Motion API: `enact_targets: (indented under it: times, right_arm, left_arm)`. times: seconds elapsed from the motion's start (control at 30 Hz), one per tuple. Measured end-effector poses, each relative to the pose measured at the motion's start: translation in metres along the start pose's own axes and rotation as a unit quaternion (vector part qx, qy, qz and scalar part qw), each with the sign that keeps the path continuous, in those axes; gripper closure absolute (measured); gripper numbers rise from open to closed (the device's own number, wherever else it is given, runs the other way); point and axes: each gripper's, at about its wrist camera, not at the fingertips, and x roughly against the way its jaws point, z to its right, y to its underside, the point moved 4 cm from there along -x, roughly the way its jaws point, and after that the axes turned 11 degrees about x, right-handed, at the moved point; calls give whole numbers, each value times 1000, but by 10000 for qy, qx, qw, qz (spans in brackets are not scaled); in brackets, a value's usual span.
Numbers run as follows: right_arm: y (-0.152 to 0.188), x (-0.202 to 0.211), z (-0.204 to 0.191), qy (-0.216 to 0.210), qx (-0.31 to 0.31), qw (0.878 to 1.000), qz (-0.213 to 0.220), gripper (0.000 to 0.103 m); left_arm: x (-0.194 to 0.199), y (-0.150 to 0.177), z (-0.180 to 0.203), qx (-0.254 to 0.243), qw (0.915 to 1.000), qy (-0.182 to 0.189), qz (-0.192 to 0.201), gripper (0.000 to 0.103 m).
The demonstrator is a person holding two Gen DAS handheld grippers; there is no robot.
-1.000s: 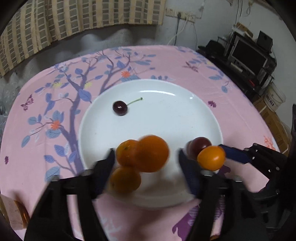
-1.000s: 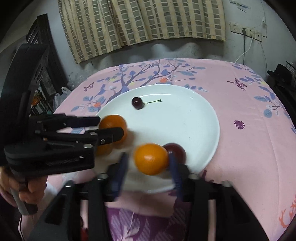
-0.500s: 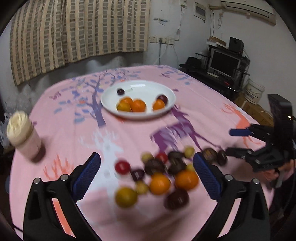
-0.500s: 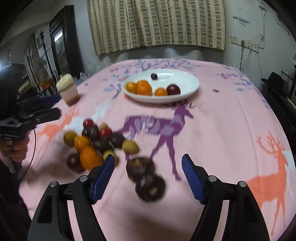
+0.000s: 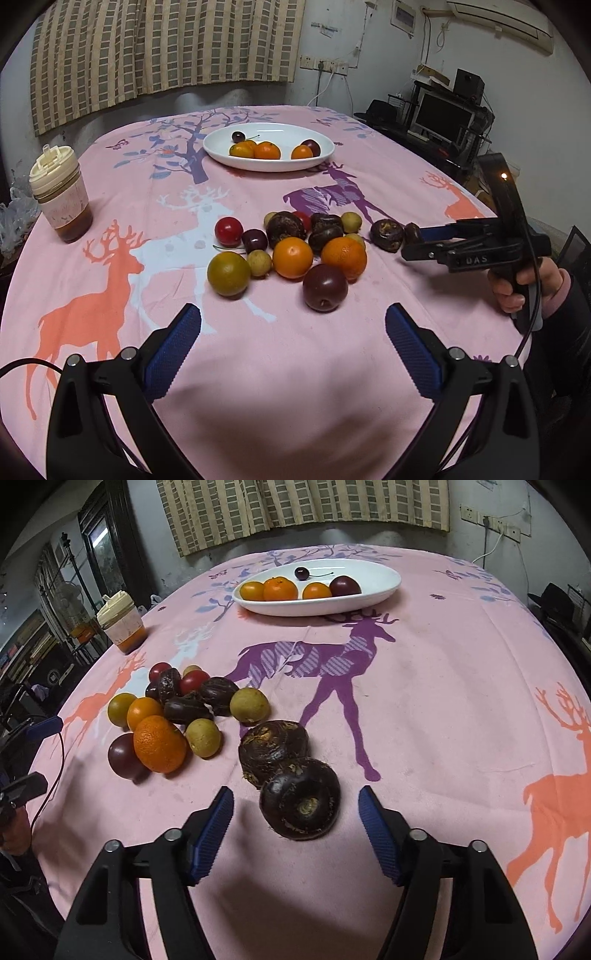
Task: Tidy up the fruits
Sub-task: 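Grasp a dark plum with the left tool while the right tool grasps a brown round fruit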
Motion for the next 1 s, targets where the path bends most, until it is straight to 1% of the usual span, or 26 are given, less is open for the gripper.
enact_targets:
  times: [0.03,0.07,0.1,0.17,0.23,0.3,0.37,0.4,0.47,0.5,0.77,0.83,0.87,0.9,0.93,1.0]
  right_arm:
    - [0,-1,-1,4,8,10000,2,49]
    - [-1,-1,-1,5,10,10000,5,62]
    - [-1,0,0,71,-13,10000,7,62]
    - [0,3,3,3,-157,9998,78,62]
    - [3,11,6,-118,-467,9983,313,62]
    - [4,17,8,-328,-732,9951,574,62]
    - [5,21,8,-562,-936,9908,797,62]
    - [5,23,7,-595,-944,9900,868,62]
    - [4,26,7,-555,-951,9897,918,62]
    - [4,26,8,-563,-966,9894,931,62]
    - [5,25,12,-739,-1113,9863,964,62]
    - [5,24,14,-753,-1153,9860,942,62]
    - [6,24,14,-758,-1161,9859,941,62]
    - [5,24,14,-761,-1164,9858,942,62]
    - [6,24,14,-757,-1161,9859,942,62]
    - [6,24,14,-753,-1160,9859,941,62]
  left_arm:
    - [-1,1,2,-32,10000,32,-12,5]
    - [-3,2,4,-62,10000,56,-45,5]
    - [-5,3,6,-105,9999,78,-93,5]
    - [-13,4,13,-216,9996,105,-161,5]
    - [-24,3,21,-332,9990,112,-261,8]
    - [-35,2,26,-366,9984,140,-405,23]
    - [-48,0,30,-356,9977,174,-549,29]
    - [-54,-1,31,-365,9974,132,-601,33]
    - [-65,-1,32,-409,9965,-34,-729,38]
    - [-69,-1,33,-426,9961,-76,-774,39]
    - [-76,-5,33,-431,9954,-114,-844,41]
    - [-77,-5,34,-461,9952,-97,-858,46]
    - [-78,-4,34,-462,9949,-76,-895,53]
    - [-79,-4,34,-464,9947,-94,-911,54]
    - [-80,-4,34,-480,9947,-138,-903,56]
    - [-82,-4,33,-512,9943,-296,-887,65]
